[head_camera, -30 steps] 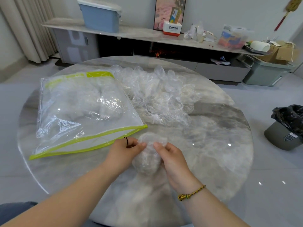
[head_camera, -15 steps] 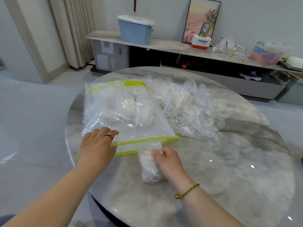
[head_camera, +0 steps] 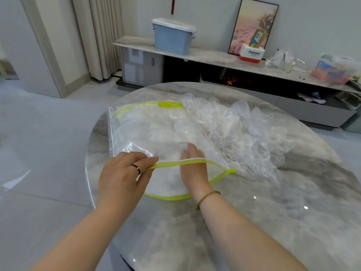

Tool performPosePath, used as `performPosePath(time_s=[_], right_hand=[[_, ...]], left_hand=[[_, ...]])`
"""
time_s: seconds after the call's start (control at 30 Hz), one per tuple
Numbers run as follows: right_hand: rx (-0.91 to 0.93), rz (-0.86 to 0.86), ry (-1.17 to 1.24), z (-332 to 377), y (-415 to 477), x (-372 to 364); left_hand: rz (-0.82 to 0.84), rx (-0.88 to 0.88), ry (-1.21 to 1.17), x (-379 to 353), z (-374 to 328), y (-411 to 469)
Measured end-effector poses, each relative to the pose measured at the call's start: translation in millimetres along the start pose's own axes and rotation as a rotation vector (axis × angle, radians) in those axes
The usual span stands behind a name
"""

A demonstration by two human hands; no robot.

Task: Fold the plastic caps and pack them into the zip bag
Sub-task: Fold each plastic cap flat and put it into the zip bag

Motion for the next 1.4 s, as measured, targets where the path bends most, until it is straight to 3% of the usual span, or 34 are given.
performPosePath(time_s=[0.13,0.27,0.53,0.63,0.77,0.87,1.03,1.17,1.27,1.33,1.4], right_hand=[[-0.06,-0.046,-0.368,-8,54,0],[0.168,-0.244,-0.695,1,74,2],[0.409,0.114,-0.748,-11,47,-46],[0.464,0.117,-0.836,-19,41,-54],[0.237,0.203,-1.031,-36,72,-46],[0.203,0.226,-1.122,-42,96,-41],[0.068,0.24,-1.078,-43,108,-42],[0.092,0.243,-1.004,-38,85,-46],[0.106,0.351,-0.958,-44,53,-48],[0.196,0.346,-0.865,-40,30,-38],[0.438,0.285,-0.769,-19,0,-19]], left_hand=[[-0.02,-0.009,0.006,9,2,3],[-0.026,-0.017,-0.004,6,7,4],[0.027,-0.044,0.006,-14,8,1],[0.035,-0.054,0.024,-16,6,0],[0.035,-0.047,0.043,-18,7,-1],[0.037,-0.043,0.061,-22,11,0],[0.029,0.006,0.124,-29,27,3],[0.014,-0.027,0.207,-37,27,2],[0.008,-0.07,0.301,-42,28,-2],[0.015,-0.065,0.333,-46,34,-5],[0.029,-0.057,0.364,-51,40,-8]])
Point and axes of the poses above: each hand's wrist, its own y-axis towards the middle knuckle, its own x-axis out of the back of the hand, z = x × y, the point moved 8 cm from there along y, towards the middle knuckle, and after that the axes turned 4 degrees about z, right-handed, at the moved point
